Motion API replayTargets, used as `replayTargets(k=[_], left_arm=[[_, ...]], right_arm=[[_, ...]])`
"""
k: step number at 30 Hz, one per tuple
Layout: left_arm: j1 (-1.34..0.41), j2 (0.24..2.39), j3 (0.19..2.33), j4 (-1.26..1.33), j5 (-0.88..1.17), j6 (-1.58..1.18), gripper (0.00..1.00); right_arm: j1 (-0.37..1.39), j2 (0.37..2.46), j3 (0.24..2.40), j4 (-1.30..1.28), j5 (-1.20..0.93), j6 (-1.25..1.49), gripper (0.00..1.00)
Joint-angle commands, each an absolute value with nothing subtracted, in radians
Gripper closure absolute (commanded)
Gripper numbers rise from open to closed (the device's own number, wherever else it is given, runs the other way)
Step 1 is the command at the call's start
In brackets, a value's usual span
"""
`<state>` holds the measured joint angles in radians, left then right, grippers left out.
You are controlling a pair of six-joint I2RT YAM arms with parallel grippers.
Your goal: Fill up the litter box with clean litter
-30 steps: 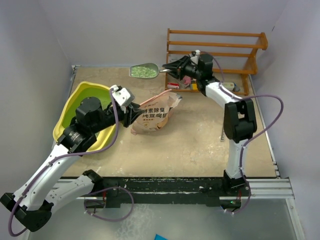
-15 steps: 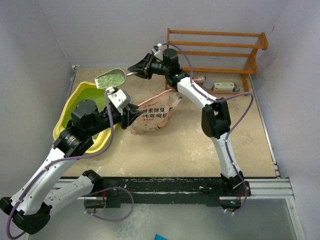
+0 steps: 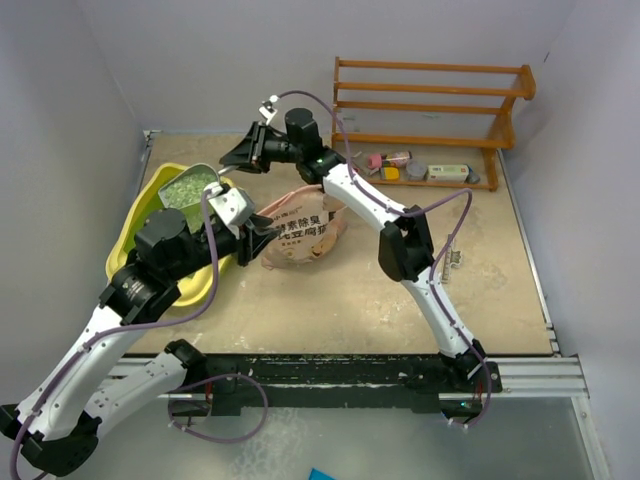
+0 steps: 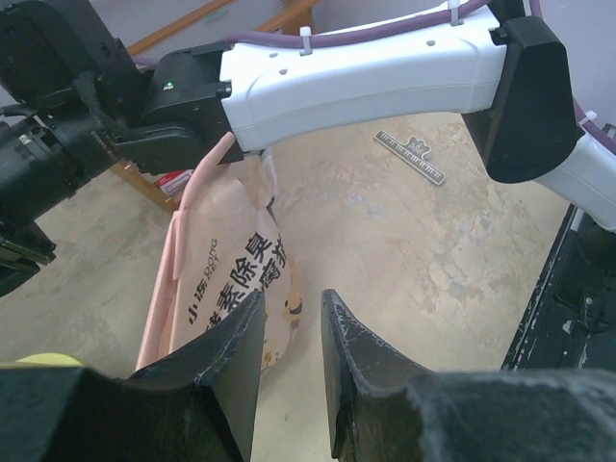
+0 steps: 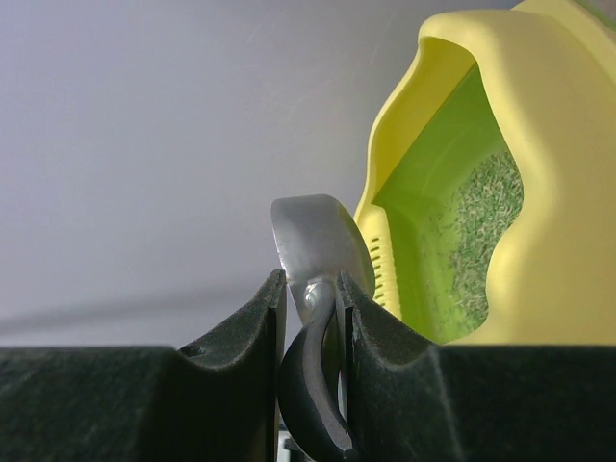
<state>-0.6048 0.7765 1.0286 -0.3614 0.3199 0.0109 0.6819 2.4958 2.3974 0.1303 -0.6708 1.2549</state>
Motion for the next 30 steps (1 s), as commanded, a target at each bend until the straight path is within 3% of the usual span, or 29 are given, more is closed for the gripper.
replayTargets(k=[1,14,30], left_arm=[[-0.609,0.758,1.010,-0.342,0.336,-0.008,0.67],[-0.610,0.769,0.986,-0.326,0.346,-0.014,0.67],[-0.610,0.780,0.953,-0.290,0.360,-0.021,0.67]], right_arm=[[0.703,2.464,2.472,0.150,-0.675,1.100,1.00],[0.756,2.437,2.506,-0.006,-0.593,0.700,1.00],[0.762,2.410,2.496,0.008,-0.441,0.526,1.00]])
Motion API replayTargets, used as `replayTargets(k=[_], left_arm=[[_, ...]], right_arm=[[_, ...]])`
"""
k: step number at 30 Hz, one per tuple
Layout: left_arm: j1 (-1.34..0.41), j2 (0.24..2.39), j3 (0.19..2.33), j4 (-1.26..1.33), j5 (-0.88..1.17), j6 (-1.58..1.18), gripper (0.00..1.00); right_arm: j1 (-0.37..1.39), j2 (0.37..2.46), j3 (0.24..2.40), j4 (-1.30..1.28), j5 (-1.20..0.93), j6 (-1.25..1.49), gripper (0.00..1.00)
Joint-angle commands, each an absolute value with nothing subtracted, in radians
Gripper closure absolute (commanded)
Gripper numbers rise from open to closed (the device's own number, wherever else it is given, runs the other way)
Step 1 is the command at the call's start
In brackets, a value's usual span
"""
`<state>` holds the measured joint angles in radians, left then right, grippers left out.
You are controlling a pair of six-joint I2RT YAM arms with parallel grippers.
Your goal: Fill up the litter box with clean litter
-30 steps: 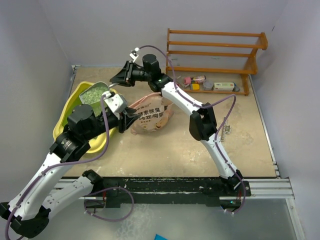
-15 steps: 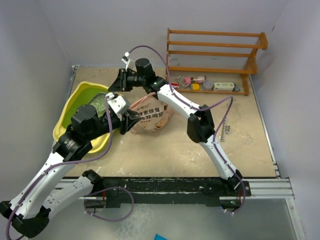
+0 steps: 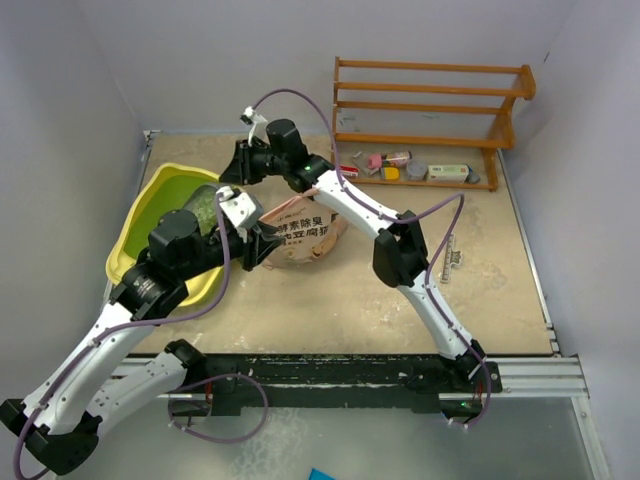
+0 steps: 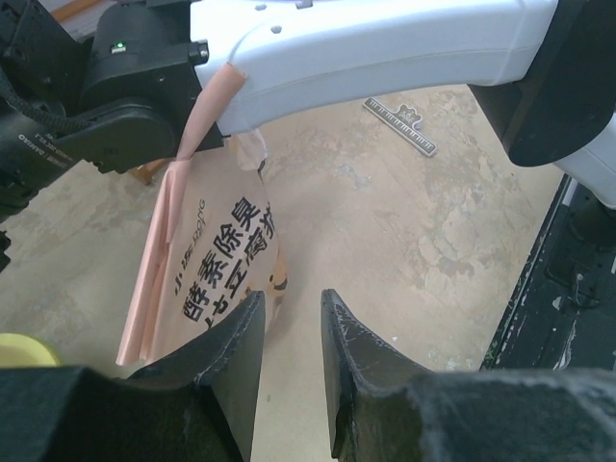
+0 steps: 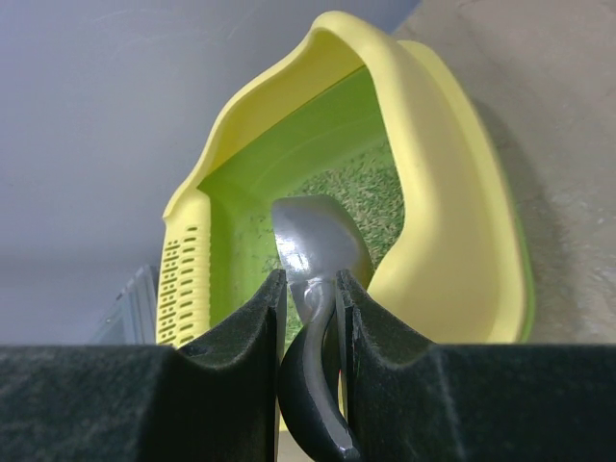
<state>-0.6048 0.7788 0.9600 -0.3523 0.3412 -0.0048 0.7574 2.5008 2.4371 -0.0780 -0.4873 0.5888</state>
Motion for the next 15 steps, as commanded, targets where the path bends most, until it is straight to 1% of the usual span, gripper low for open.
replayTargets(k=[1,15], left_arm=[[-0.610,0.780,0.952,-0.289,0.360,-0.021,0.67],[-0.610,0.761,0.934,-0.298,0.345,-0.012,0.66]], right_arm=[[0.763,2.409,2.493,0.018,-0.435,0.514,1.00],[0.811,2.399,2.467,0.112,-0.367,0.275,1.00]])
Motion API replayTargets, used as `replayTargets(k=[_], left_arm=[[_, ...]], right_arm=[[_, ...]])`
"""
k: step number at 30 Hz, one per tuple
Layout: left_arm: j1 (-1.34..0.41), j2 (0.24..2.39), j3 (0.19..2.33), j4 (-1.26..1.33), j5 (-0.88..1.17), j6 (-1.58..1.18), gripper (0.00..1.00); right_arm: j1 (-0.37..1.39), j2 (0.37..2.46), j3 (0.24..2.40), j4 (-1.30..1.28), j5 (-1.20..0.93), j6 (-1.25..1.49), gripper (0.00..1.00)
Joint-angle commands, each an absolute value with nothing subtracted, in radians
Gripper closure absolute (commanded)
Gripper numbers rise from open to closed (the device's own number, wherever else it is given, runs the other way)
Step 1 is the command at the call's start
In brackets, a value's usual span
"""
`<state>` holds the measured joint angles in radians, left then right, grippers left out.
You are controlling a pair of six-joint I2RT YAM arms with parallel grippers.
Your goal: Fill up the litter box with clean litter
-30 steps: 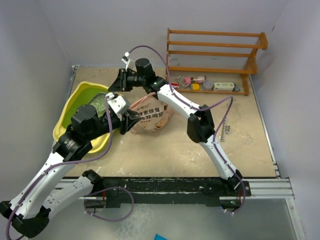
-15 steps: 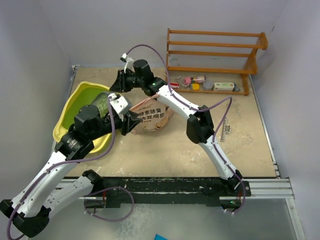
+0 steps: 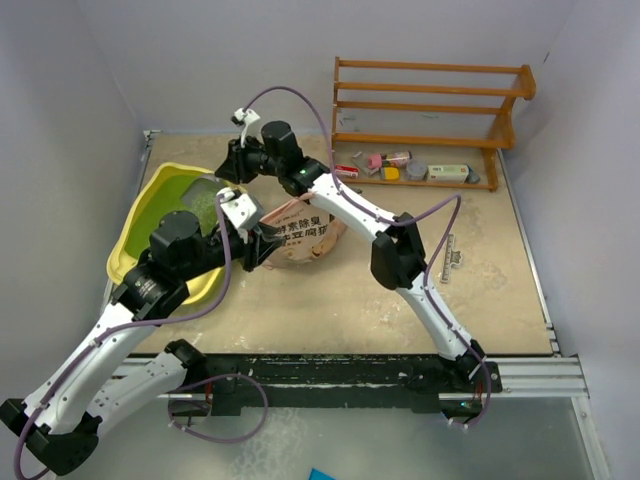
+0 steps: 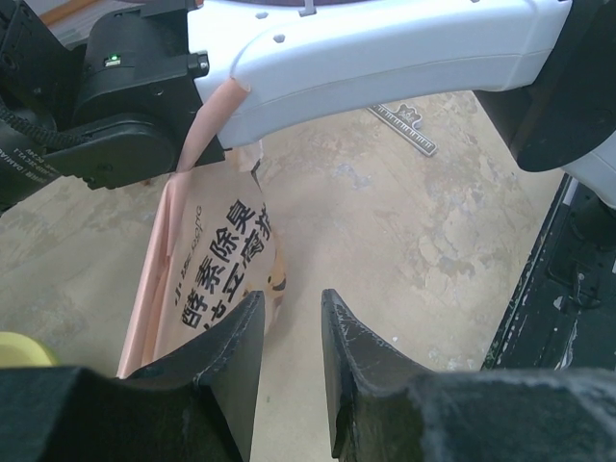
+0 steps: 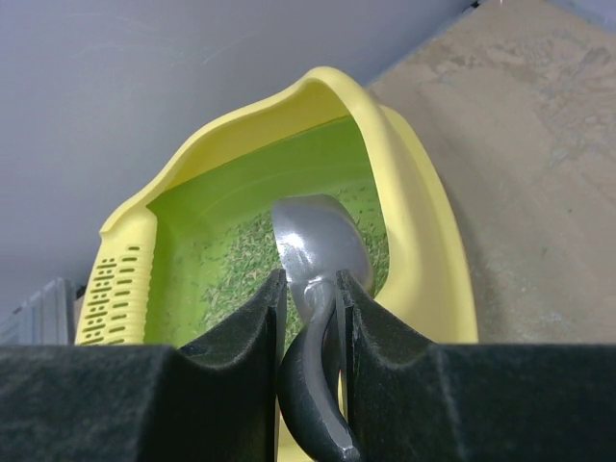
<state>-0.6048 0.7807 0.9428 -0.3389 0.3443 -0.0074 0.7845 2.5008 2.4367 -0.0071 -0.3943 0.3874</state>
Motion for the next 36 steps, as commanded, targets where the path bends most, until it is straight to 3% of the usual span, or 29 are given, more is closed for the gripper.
replayTargets(k=[1,11,22,29,36], left_arm=[[-0.610,0.761,0.932,-0.298,0.342,-0.011,0.66],[-0.610,0.755,0.928,-0.293,0.337,-0.008,0.66],[-0.609,0.732,0.931,-0.300,0.321,-0.021,0.64],[-0.610,0.712,0.955,-0.334,0.286,-0.007,0.62],[-0.611,0.748,0.970,-0.311,0.274,0.012,0.60]], right_arm=[[0.816,2.397,2.469,0.112,-0.367,0.253,1.00],[0.873,2.324,2.348,0.168,-0.322,-0.009,1.00],[0.848,2.183,2.165,0.322,-0.273,0.065,1.00],[0.740,1.855,1.820,0.494,-0.154,0.170,1.00],[0.595,1.409,1.501,0.389,0.131,0.106,1.00]])
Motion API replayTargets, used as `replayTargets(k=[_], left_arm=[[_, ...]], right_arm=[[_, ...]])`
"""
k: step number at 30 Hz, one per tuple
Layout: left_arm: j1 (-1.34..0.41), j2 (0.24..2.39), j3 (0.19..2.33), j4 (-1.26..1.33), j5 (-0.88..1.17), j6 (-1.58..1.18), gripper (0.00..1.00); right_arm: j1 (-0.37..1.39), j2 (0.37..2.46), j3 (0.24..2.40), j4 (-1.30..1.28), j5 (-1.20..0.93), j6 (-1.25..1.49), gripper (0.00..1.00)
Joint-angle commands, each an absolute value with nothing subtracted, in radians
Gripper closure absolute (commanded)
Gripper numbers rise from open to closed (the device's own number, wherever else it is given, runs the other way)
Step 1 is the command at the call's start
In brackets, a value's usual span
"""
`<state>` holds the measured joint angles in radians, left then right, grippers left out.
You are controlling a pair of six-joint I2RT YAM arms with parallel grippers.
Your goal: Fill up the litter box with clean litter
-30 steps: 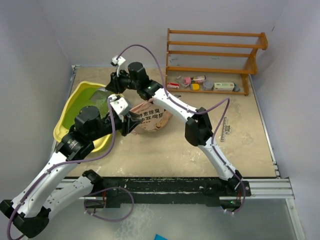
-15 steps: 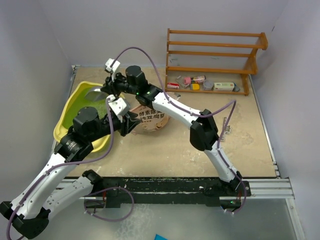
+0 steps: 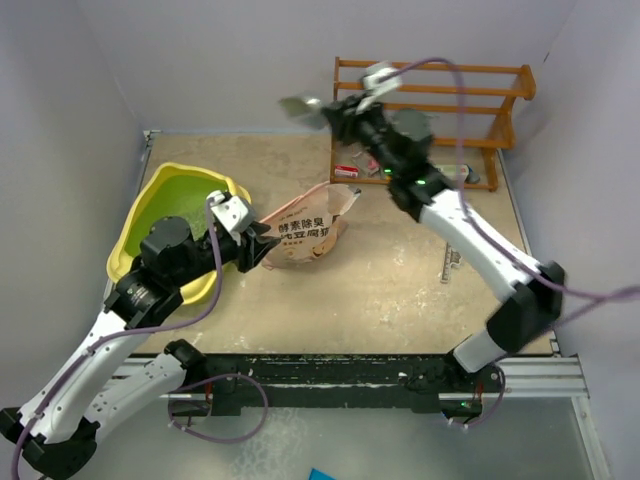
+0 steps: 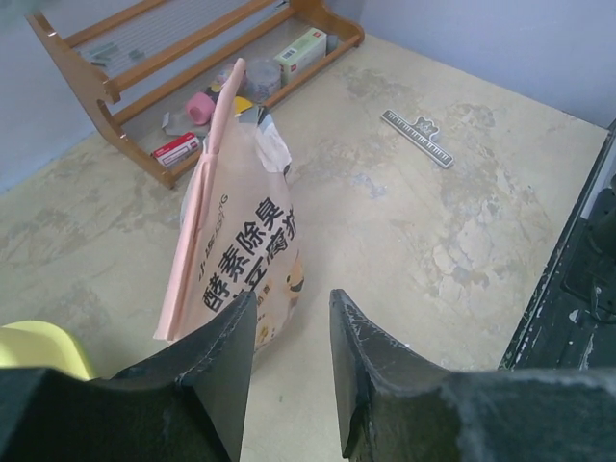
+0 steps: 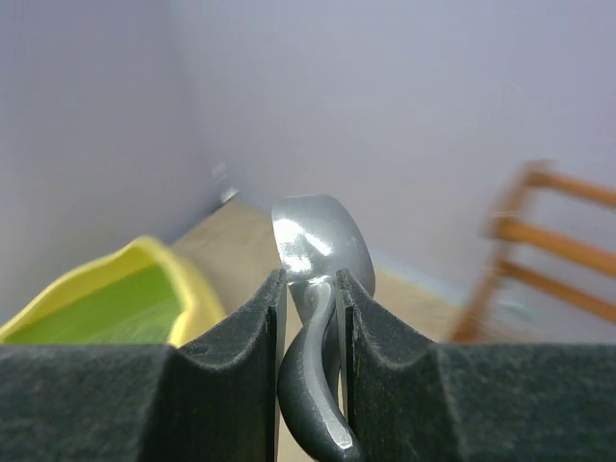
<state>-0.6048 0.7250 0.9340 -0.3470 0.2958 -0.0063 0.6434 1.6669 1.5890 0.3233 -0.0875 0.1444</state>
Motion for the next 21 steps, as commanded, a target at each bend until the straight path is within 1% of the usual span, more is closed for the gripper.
replayTargets(k=[1,6,9,11,16,19,21], left_arm=[[-0.611,0.759,0.972,-0.310,0.268,0.021,0.59],[-0.610,0.845,1.011,-0.311,0.207,0.072,0.56],[-0.611,0.889,1.046,-0.302,0.184,0.085,0.55],[-0.609,0.912,1.064,-0.291,0.180,0.087,0.54],[-0.610,0.971,1.116,-0.292,0.182,0.093,0.53],[-0.610,0.999,1.137,-0.284,0.205,0.094,0.52],[-0.610,1.023,1.154,-0.299,0.221,0.103,0.52]], right_arm=[[0.580,1.352,1.464,0.343,0.188,0.102,1.00],[0.513,1.043,1.269,0.089,0.419,0.204,1.00],[0.489,0.887,1.172,-0.076,0.470,0.312,1.00],[0.485,0.820,1.154,-0.200,0.476,0.368,1.00],[0.485,0.745,1.134,-0.505,0.372,0.513,1.00],[0.485,0.709,1.069,-0.609,0.276,0.585,1.00],[0.485,0.681,0.986,-0.624,0.171,0.624,1.00]])
